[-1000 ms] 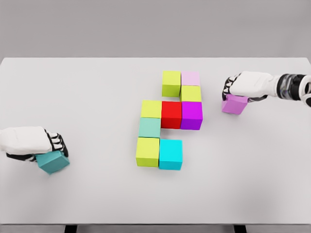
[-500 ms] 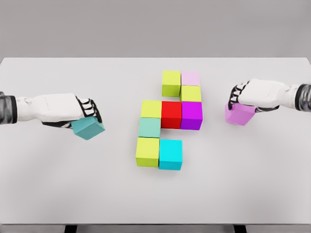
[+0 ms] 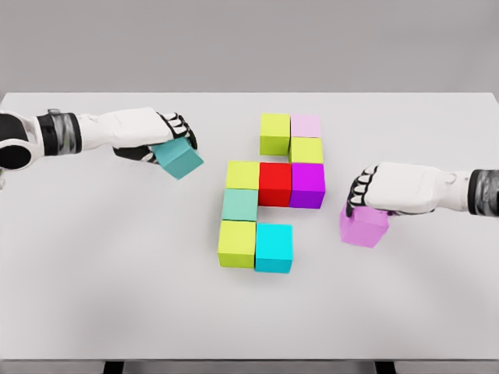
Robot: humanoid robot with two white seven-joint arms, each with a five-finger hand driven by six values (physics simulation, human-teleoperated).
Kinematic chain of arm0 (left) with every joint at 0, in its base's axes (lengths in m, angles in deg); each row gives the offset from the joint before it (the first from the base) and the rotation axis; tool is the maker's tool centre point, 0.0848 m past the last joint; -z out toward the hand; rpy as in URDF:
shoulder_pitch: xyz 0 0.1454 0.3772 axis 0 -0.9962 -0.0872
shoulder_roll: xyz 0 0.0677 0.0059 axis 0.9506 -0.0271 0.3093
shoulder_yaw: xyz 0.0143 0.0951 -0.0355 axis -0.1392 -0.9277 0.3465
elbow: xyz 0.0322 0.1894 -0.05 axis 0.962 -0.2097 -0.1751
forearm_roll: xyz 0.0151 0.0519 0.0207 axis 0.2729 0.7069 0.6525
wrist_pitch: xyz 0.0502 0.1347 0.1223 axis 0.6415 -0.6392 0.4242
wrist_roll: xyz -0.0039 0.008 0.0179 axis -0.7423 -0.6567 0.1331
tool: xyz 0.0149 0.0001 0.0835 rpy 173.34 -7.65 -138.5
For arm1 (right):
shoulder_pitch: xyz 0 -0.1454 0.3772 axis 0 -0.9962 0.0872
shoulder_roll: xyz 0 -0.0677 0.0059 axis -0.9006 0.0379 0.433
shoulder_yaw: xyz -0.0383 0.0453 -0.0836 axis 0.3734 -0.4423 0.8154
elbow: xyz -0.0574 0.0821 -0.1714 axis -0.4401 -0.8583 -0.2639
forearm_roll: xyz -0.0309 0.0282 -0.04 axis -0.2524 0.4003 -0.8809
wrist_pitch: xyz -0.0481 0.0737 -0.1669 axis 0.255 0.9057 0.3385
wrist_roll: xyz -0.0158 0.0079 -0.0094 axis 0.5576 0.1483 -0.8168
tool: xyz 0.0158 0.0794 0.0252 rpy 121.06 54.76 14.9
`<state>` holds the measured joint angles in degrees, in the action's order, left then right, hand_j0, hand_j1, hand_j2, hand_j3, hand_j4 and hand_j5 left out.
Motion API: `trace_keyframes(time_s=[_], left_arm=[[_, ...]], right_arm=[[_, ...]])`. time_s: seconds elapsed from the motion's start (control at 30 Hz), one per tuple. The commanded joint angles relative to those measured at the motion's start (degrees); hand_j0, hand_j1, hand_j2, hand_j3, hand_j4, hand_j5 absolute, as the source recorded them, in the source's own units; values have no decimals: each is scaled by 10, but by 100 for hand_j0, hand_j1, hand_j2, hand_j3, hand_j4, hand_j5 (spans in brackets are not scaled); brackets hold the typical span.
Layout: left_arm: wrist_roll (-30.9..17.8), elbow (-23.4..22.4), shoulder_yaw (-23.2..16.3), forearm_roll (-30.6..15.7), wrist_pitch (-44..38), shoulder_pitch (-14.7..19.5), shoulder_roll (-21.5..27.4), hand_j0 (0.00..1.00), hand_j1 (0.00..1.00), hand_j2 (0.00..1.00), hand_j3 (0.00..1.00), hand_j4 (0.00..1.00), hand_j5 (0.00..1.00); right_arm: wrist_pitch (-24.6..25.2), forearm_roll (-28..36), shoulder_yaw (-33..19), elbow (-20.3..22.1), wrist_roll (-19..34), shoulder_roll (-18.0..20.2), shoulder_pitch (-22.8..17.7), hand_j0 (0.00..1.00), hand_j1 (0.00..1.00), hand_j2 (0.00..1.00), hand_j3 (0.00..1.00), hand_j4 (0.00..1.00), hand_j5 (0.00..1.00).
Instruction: Assemble the squares on the desktop into the number 2
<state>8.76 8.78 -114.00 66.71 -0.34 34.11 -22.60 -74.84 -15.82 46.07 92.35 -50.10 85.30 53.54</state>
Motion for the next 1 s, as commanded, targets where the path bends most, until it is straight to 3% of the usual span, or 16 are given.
trace_keyframes(time_s=[0.0,0.07,0.27,0.37,0.43,0.6,0.7,0.77,0.83,0.87,0.97], left_arm=[[2,-83,1,-5,-1,3,-63,40,40,40,40,40,40],[3,-125,0,-5,-1,18,-91,39,39,39,39,39,39],[2,-139,0,-2,-50,40,-126,39,39,39,39,39,39],[2,-190,0,-2,-52,56,-150,39,39,39,39,39,39],[2,-240,0,-2,-52,69,-179,39,39,39,39,39,39],[6,-265,2,-9,-55,76,-197,40,40,40,40,40,40],[7,-269,1,-30,-119,76,-219,43,43,43,43,43,43],[5,-269,1,-30,-145,76,-220,46,46,46,46,46,46],[8,-269,2,-34,-156,76,-222,45,45,45,45,45,45],[10,-269,2,-55,-185,76,-230,45,45,45,45,45,45],[16,-270,2,-146,-280,75,-249,45,45,45,45,45,45]], right_arm=[[2,6,16,3,0,-25,0,67,67,67,67,67,67],[2,6,47,3,0,-39,0,67,67,67,67,67,67],[2,12,51,4,0,-36,-1,67,67,67,67,67,67],[2,13,35,3,0,-16,-1,85,85,85,85,85,85],[2,16,-2,3,0,3,-3,99,99,99,99,99,99],[2,40,-34,2,0,19,-5,100,100,100,100,100,100],[2,47,-36,-1,0,19,-5,100,100,100,100,100,100],[2,47,-59,-37,0,16,-5,100,100,100,100,100,100],[2,44,-62,-106,0,15,8,100,100,100,100,100,100],[2,44,-64,-124,0,15,10,100,100,100,100,100,100],[2,43,-60,-125,0,16,1,100,100,100,100,100,100]])
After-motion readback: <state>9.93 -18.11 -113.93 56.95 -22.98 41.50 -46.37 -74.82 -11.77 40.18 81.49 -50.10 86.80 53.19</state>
